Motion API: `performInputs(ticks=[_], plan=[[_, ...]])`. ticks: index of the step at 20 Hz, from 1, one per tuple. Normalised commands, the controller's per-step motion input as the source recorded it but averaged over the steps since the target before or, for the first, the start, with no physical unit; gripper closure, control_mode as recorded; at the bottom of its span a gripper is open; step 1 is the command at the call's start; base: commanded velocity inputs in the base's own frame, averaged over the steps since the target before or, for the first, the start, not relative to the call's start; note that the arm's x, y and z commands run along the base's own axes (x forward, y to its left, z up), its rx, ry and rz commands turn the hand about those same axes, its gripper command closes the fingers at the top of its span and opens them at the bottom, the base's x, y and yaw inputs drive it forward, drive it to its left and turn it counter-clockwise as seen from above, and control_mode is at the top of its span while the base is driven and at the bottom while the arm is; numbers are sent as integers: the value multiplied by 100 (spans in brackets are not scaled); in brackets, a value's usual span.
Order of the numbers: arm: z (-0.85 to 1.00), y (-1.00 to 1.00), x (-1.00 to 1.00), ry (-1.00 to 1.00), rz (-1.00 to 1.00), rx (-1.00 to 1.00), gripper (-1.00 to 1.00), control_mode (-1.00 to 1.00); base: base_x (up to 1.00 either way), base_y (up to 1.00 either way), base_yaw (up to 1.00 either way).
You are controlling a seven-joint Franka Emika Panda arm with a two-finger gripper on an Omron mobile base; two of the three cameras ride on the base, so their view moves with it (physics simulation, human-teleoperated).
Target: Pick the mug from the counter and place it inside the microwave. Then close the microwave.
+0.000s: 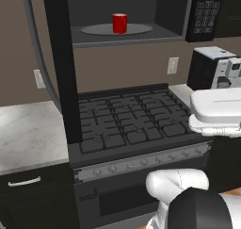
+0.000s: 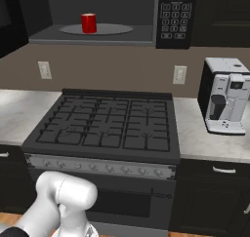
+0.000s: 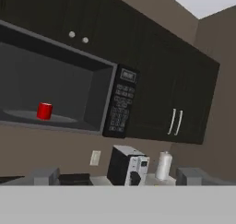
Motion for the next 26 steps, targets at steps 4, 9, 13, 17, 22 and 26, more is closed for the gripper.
performInputs(ticks=[4, 9, 13, 17, 22, 26], plan=[[-4, 0, -22, -5, -29, 0, -100, -100, 0, 0, 0], [-5, 0, -29, -14, -27, 0, -100, -100, 0, 0, 0], [-4, 0, -27, -15, -25, 0, -100, -100, 0, 0, 0], [-7, 0, -8, -11, -24, 0, -100, -100, 0, 0, 0], [-2, 2, -1, -6, -11, 0, -100, -100, 0, 0, 0], [0, 29, -19, -2, 0, 0, -100, -100, 0, 0, 0]])
